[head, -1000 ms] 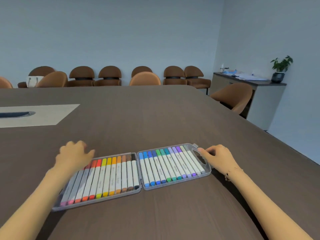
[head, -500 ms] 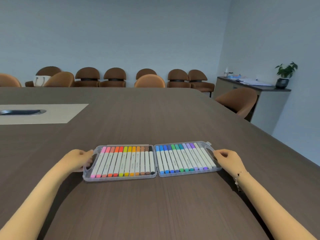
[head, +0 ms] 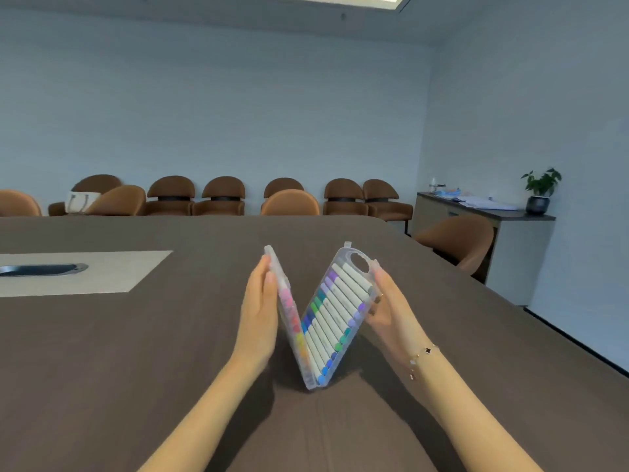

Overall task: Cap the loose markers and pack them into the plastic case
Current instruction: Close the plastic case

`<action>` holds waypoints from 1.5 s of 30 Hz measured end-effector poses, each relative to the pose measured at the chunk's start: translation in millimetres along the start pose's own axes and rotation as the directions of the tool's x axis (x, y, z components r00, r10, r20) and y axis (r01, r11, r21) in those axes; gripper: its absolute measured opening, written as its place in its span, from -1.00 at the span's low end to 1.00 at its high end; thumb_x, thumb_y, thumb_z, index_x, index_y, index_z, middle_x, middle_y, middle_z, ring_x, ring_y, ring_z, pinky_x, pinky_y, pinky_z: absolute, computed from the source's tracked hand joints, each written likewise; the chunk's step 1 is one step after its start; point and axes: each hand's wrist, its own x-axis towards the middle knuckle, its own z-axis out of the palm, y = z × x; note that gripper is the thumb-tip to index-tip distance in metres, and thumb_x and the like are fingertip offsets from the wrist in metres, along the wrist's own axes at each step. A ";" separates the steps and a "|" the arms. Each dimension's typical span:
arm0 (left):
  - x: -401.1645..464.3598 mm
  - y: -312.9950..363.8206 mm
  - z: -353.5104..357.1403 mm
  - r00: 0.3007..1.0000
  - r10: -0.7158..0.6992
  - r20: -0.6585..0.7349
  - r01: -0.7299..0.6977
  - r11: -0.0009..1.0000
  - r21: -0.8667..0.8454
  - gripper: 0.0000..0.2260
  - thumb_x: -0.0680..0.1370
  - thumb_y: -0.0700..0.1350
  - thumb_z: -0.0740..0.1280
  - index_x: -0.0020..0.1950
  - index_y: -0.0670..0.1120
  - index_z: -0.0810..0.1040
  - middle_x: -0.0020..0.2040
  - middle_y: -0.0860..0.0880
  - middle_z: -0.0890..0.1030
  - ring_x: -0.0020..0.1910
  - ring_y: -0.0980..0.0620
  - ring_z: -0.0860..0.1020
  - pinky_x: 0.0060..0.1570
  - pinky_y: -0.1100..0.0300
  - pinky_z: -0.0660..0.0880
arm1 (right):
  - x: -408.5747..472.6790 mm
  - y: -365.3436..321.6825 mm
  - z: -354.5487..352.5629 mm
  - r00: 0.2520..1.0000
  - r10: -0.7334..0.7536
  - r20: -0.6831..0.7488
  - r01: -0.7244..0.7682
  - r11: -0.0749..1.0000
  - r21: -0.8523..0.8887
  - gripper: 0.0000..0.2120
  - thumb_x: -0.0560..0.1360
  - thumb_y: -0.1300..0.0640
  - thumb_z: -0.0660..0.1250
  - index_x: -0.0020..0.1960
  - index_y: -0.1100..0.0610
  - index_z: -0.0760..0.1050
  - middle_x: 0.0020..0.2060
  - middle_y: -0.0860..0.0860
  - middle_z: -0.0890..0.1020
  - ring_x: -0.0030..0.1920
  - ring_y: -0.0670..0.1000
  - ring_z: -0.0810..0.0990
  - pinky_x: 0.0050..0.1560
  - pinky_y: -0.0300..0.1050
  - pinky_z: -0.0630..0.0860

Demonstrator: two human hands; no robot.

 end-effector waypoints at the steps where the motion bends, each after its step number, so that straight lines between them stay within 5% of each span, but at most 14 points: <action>1: 1.1 1.5 8.3 0.999 0.017 0.028 -0.018 1.000 0.001 -0.54 0.58 0.17 0.07 0.48 0.13 0.18 0.44 0.18 0.26 0.34 0.24 0.30 0.22 0.34 0.26 | 3.7 1.1 6.0 0.999 -0.016 0.029 0.017 1.000 -0.008 -0.25 0.31 -0.34 0.37 0.41 -0.09 0.28 0.28 -0.05 0.52 0.26 -0.01 0.53 0.30 0.10 0.43; 4: 2.3 0.0 27.1 0.989 0.073 0.127 -0.070 0.997 -0.023 -0.45 0.53 0.18 0.16 0.51 0.16 0.13 0.46 0.21 0.24 0.36 0.27 0.31 0.27 0.35 0.33 | 12.0 8.4 23.5 0.998 -0.029 0.058 0.031 0.999 -0.026 -0.28 0.33 -0.19 0.46 0.40 -0.11 0.26 0.26 -0.10 0.53 0.22 -0.06 0.55 0.24 0.01 0.49; 7: 8.0 1.1 31.5 0.976 0.078 0.206 -0.079 0.997 -0.003 -0.34 0.48 0.17 0.20 0.54 0.17 0.01 0.41 0.29 0.23 0.27 0.37 0.35 0.03 0.62 0.34 | 16.6 6.9 36.1 0.992 -0.124 -0.016 0.118 0.971 -0.210 -0.58 0.41 -0.05 0.43 0.23 -0.01 0.45 0.10 -0.07 0.62 0.09 -0.07 0.62 0.06 -0.16 0.57; 10: 14.9 3.7 21.8 0.986 0.102 0.129 -0.108 0.994 0.035 -0.43 0.56 0.04 0.25 0.52 0.14 0.09 0.37 0.26 0.31 0.10 0.48 0.42 -0.05 0.62 0.37 | 20.7 1.1 31.5 0.984 -0.175 -0.008 0.168 0.955 -0.244 -0.79 0.53 0.05 0.30 0.15 0.03 0.53 0.04 -0.07 0.65 0.06 -0.11 0.62 -0.04 -0.31 0.54; 13: 31.6 -3.5 1.0 0.982 0.179 -0.055 -0.170 0.976 0.139 -0.48 0.52 0.03 0.33 0.46 0.12 0.25 0.37 0.15 0.34 0.26 0.26 0.39 0.17 0.41 0.37 | 24.6 -3.1 20.3 0.987 -0.151 0.063 0.159 0.974 -0.160 -0.77 0.57 0.08 0.24 0.21 0.03 0.52 0.09 -0.09 0.65 0.12 -0.12 0.60 -0.01 -0.34 0.51; 15: 42.0 -6.3 -11.6 0.989 0.149 0.007 -0.148 0.978 0.148 -0.47 0.51 0.08 0.33 0.45 0.17 0.25 0.36 0.19 0.31 0.32 0.23 0.32 0.28 0.27 0.30 | 29.6 -2.8 13.9 0.988 -0.116 0.102 0.125 0.988 -0.087 -0.71 0.56 0.06 0.25 0.25 0.09 0.50 0.14 -0.01 0.63 0.17 -0.03 0.59 0.04 -0.25 0.53; 19: 46.8 1.8 -23.7 0.970 0.120 0.211 -0.129 0.991 0.031 -0.66 0.53 0.12 0.21 0.31 0.21 0.43 0.24 0.28 0.51 0.23 0.35 0.44 0.16 0.37 0.41 | 40.7 1.4 9.7 0.985 -0.104 0.139 0.112 0.992 -0.053 -0.64 0.53 0.07 0.22 0.28 0.17 0.46 0.21 0.09 0.58 0.24 0.08 0.54 0.20 -0.07 0.50; 26: 48.1 3.7 -23.3 0.964 0.168 0.207 -0.173 0.985 0.004 -0.74 0.54 0.06 0.22 0.20 0.12 0.55 0.13 0.27 0.59 0.14 0.31 0.52 0.02 0.48 0.45 | 49.9 7.7 5.7 0.983 -0.147 0.112 0.158 0.983 -0.093 -0.69 0.55 0.04 0.23 0.24 0.14 0.48 0.18 0.08 0.60 0.22 0.09 0.55 0.26 0.07 0.45; 37: 43.8 3.1 -13.6 0.974 0.181 0.134 -0.173 0.982 -0.075 -0.77 0.58 -0.07 0.22 0.19 0.12 0.53 -0.01 0.42 0.59 0.06 0.39 0.54 -0.11 0.51 0.48 | 49.0 -2.9 8.4 0.951 -0.302 0.071 0.309 0.908 -0.283 -0.62 0.54 0.17 0.28 0.33 -0.03 0.40 0.17 -0.21 0.54 0.13 -0.20 0.56 -0.06 -0.37 0.52; 45: 45.3 0.1 -10.5 0.978 0.186 0.096 -0.178 0.980 -0.089 -0.79 0.60 -0.10 0.21 0.16 0.09 0.54 0.07 0.24 0.58 0.03 0.35 0.57 -0.15 0.47 0.51 | 50.7 4.3 14.8 0.941 -0.338 -0.008 0.323 0.907 -0.270 -0.77 0.53 0.16 0.29 0.18 0.02 0.49 0.11 -0.16 0.57 0.09 -0.20 0.57 -0.11 -0.35 0.54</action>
